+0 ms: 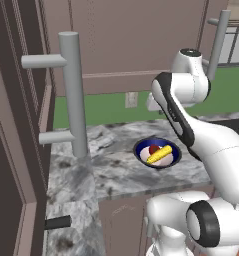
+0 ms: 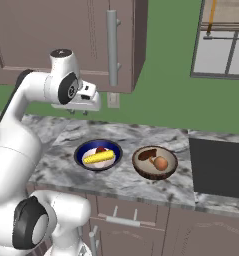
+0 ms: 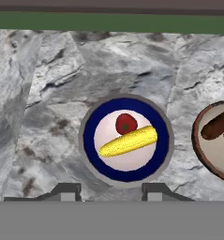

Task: Place the bowl containing the corn and tomato in the microwave. Close the microwave door and press the start button to microwave the meal.

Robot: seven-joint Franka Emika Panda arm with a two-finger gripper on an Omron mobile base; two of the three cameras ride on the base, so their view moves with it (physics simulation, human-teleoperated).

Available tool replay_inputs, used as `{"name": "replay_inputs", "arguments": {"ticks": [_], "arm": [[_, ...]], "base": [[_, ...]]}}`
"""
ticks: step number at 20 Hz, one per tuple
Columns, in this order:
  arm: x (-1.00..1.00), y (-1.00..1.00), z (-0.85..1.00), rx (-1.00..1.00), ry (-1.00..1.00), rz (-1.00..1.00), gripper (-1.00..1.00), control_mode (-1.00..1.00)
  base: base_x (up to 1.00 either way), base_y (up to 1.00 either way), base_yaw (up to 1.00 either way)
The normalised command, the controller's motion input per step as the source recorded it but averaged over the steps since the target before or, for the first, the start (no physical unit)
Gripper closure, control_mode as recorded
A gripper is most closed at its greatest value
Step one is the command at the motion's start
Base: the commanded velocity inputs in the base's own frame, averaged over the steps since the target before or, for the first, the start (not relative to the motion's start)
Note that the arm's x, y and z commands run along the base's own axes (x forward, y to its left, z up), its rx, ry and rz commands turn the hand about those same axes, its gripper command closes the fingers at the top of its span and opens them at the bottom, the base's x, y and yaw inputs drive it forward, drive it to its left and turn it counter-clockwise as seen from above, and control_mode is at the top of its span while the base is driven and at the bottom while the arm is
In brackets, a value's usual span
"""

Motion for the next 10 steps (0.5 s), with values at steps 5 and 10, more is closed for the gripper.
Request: {"name": "replay_inputs", "arguments": {"ticks": [5,10], "arm": [[-0.10,-0.19,-0.04,0.01,0.00,0.00,-1.00,-1.00],[-0.53,-0.41,-0.50,0.05,-0.04,-0.09,-1.00,-1.00]], "base": [[0.00,0.00,0.00],[0.00,0.00,0.00]]}}
